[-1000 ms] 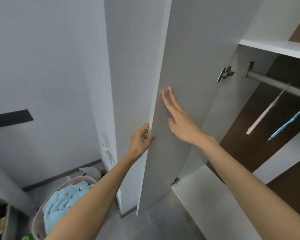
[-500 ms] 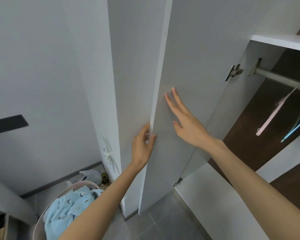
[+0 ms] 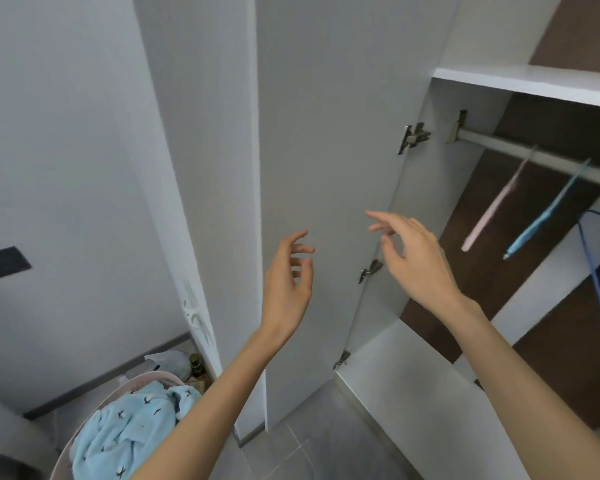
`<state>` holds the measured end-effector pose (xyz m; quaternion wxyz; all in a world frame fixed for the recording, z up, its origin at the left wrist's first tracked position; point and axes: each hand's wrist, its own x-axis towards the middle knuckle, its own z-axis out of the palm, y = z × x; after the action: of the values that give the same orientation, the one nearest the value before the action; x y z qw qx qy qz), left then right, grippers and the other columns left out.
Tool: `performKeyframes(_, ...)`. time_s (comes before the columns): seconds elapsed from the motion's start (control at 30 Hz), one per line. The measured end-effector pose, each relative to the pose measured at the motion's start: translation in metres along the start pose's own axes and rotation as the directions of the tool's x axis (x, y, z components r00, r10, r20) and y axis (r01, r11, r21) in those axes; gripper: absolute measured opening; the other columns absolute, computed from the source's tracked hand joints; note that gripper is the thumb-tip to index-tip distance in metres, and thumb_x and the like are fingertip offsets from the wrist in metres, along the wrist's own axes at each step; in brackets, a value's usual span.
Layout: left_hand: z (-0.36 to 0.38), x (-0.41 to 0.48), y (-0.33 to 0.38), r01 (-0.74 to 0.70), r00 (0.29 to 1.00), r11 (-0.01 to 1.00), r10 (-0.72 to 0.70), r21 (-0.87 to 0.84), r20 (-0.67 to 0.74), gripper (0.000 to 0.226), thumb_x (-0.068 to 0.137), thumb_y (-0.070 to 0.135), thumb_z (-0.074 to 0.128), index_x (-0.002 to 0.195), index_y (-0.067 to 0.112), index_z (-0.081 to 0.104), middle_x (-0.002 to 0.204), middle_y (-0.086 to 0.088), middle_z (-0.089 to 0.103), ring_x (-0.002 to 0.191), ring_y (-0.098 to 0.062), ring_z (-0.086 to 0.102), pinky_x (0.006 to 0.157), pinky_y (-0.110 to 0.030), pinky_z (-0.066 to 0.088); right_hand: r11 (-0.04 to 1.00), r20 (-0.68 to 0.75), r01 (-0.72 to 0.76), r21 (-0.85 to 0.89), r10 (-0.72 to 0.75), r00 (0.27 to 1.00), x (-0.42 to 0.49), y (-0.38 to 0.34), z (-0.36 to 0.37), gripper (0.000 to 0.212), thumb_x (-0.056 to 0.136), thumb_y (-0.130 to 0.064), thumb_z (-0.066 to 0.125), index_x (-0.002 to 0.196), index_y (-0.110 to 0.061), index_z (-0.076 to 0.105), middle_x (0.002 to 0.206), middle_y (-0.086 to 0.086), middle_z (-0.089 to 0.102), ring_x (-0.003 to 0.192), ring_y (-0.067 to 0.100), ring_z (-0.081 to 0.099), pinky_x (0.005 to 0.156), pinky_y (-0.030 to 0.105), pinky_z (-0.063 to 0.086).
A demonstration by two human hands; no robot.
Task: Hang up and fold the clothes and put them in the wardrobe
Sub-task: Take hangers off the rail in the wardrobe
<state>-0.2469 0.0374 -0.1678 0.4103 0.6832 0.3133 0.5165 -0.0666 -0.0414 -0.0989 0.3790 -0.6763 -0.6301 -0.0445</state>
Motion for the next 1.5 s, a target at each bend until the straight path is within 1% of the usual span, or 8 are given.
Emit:
performKeyframes(0.27,0.109,-0.013,0.025,0.009,0.962,1.000,-0.004,-0.019,0.275,0.037,0.095,0.008,0.049,0.127,0.026,0.049,0.109,0.007,0.059,0.088,-0.002,0.055,0.073,-0.013,0.046,0.954,-0.153,-0.274,-0.120,0.255,0.955,-0.065,0.076,-0.073,0.039,0.094,-0.004,0.053,0.127,-0.024,0.057,0.110,-0.016,0.060,0.103,0.012,0.057,0.088,0.036,0.053)
performKeyframes(0.47,0.187,0.012,0.037,-0.029,0.905,0.999,0.033,-0.017,0.425,0.039,0.096,0.011,0.050,0.134,0.023,0.047,0.117,0.001,0.057,0.086,-0.004,0.055,0.073,-0.009,0.042,0.900,-0.238,-0.400,-0.173,0.356,0.904,-0.086,0.127,-0.111,0.037,0.094,-0.007,0.052,0.127,-0.023,0.057,0.118,-0.006,0.062,0.108,0.014,0.055,0.091,0.033,0.051)
performKeyframes(0.57,0.224,0.040,0.033,-0.032,0.881,0.999,0.028,-0.001,0.472,0.042,0.096,0.015,0.052,0.137,0.024,0.043,0.121,0.001,0.054,0.087,-0.004,0.055,0.078,-0.018,0.043,0.870,-0.261,-0.449,-0.201,0.394,0.881,-0.078,0.150,-0.118,0.036,0.095,-0.010,0.054,0.127,-0.025,0.056,0.126,-0.004,0.058,0.115,0.013,0.052,0.088,0.023,0.047)
performKeyframes(0.73,0.293,0.102,0.011,-0.016,0.843,0.999,-0.007,0.037,0.537,0.052,0.096,0.019,0.054,0.144,0.019,0.035,0.137,-0.008,0.046,0.120,-0.022,0.050,0.102,-0.036,0.042,0.833,-0.279,-0.436,-0.342,0.353,0.893,-0.042,0.192,-0.119,0.036,0.094,-0.011,0.054,0.129,-0.021,0.056,0.133,-0.004,0.053,0.122,0.013,0.047,0.091,0.019,0.040)
performKeyframes(0.93,0.372,0.160,-0.013,0.091,0.721,0.986,-0.162,0.139,0.674,0.063,0.097,0.031,0.053,0.149,0.010,0.024,0.151,-0.012,0.033,0.140,-0.026,0.030,0.115,-0.043,0.027,0.711,-0.255,-0.507,-0.487,0.439,0.862,0.011,0.240,-0.116,0.039,0.096,-0.020,0.054,0.134,-0.022,0.052,0.143,-0.003,0.044,0.127,0.017,0.041,0.097,0.033,0.045)
performKeyframes(1.1,0.414,0.180,-0.023,0.153,0.642,0.983,-0.180,0.105,0.746,0.048,0.098,0.025,0.051,0.140,0.006,0.037,0.117,-0.011,0.061,0.106,-0.026,0.061,0.097,-0.041,0.049,0.633,-0.245,-0.567,-0.526,0.526,0.814,0.033,0.271,-0.115,0.038,0.099,-0.026,0.048,0.137,-0.023,0.049,0.144,-0.003,0.042,0.129,0.017,0.038,0.101,0.034,0.042)
performKeyframes(1.2,0.432,0.186,-0.026,0.165,0.635,0.983,-0.170,0.082,0.754,0.029,0.101,0.025,0.042,0.123,0.006,0.047,0.086,-0.003,0.057,0.076,-0.015,0.059,0.078,-0.036,0.055,0.612,-0.243,-0.599,-0.517,0.565,0.788,0.039,0.284,-0.115,0.038,0.099,-0.022,0.048,0.138,-0.022,0.048,0.142,-0.002,0.044,0.129,0.017,0.040,0.101,0.030,0.043)
performKeyframes(1.5,0.428,0.204,-0.026,0.049,0.771,0.999,-0.025,-0.020,0.636,0.032,0.104,0.029,0.031,0.113,0.012,0.057,0.077,0.007,0.052,0.063,-0.009,0.052,0.058,-0.026,0.048,0.630,-0.263,-0.643,-0.435,0.595,0.760,0.047,0.291,-0.117,0.039,0.099,-0.011,0.047,0.138,-0.015,0.049,0.140,0.002,0.046,0.129,0.018,0.046,0.107,0.027,0.038)
